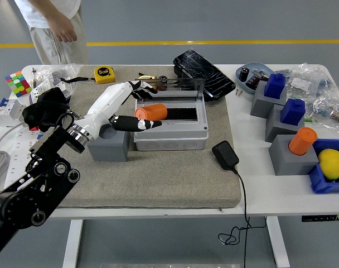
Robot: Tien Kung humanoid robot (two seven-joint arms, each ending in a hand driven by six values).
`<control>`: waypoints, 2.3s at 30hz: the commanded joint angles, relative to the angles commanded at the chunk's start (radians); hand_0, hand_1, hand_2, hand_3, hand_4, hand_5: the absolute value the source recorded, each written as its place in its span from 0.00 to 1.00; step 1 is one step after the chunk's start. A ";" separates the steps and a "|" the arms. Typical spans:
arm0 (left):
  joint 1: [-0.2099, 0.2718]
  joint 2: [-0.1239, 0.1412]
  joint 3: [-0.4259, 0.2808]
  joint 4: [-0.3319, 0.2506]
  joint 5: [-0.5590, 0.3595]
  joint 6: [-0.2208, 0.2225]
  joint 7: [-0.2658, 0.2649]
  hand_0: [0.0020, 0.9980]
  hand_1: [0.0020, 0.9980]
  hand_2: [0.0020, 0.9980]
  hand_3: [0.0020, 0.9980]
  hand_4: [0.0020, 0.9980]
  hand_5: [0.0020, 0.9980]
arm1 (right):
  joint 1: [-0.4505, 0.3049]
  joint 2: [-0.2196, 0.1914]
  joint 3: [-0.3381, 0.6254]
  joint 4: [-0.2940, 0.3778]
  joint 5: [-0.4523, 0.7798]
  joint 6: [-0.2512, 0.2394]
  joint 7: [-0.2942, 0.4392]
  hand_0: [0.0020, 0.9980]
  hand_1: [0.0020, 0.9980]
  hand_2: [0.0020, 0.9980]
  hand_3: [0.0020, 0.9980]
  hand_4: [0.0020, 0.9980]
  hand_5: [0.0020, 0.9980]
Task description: Fetch the battery,place it into the box,close the lid of the box
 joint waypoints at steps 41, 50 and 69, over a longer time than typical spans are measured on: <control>0.001 -0.060 0.099 0.029 -0.065 -0.014 -0.006 0.46 0.56 0.56 0.63 1.00 0.40 | -0.005 0.003 -0.012 0.000 0.013 -0.006 0.012 0.64 0.64 0.67 0.58 1.00 0.52; -0.006 -0.074 0.102 0.017 -0.076 -0.016 -0.009 0.46 0.56 0.56 0.63 1.00 0.40 | -0.005 0.003 -0.014 0.000 0.013 -0.006 0.012 0.63 0.64 0.67 0.58 1.00 0.52; -0.004 -0.060 0.039 0.079 -0.034 -0.021 0.003 0.46 0.56 0.56 0.62 1.00 0.40 | -0.004 0.002 -0.018 0.000 0.017 -0.007 0.013 0.63 0.64 0.67 0.58 1.00 0.52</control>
